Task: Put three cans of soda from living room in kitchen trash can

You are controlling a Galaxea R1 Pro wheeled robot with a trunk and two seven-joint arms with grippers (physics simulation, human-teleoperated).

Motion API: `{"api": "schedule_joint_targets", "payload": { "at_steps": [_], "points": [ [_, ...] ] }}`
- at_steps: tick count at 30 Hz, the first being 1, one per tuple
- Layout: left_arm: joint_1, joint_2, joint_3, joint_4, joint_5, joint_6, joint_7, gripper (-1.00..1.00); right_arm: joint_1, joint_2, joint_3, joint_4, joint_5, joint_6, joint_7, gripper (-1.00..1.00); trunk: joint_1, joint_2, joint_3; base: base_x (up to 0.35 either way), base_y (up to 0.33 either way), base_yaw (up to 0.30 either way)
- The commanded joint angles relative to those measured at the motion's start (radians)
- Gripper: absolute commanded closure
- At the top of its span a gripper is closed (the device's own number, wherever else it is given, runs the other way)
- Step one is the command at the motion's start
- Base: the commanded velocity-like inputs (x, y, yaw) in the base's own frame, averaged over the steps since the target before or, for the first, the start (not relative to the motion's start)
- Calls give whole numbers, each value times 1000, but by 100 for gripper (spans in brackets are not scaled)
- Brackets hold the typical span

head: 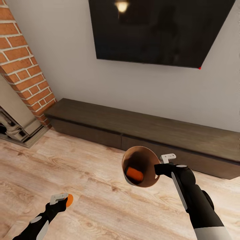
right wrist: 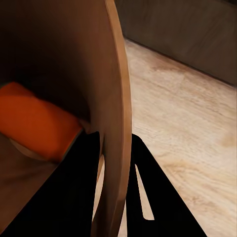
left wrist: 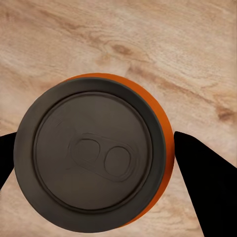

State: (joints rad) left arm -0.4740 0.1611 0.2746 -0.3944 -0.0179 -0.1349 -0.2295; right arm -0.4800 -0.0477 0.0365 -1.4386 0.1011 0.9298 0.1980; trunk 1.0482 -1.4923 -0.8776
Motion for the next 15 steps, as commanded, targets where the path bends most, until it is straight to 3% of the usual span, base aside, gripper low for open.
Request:
{"api": "schedule_joint_targets", "payload": {
  "at_steps": [1,15],
  "points": [
    [0,0,0,0,-1,0,-1,100,0,0,0,0,-18,1,4,100,-4,7,5,0,0,0],
    [0,0,0,0,-1,0,-1,100,0,0,0,0,-18,1,4,100,-58,105,71,0,0,0]
  ]
}}
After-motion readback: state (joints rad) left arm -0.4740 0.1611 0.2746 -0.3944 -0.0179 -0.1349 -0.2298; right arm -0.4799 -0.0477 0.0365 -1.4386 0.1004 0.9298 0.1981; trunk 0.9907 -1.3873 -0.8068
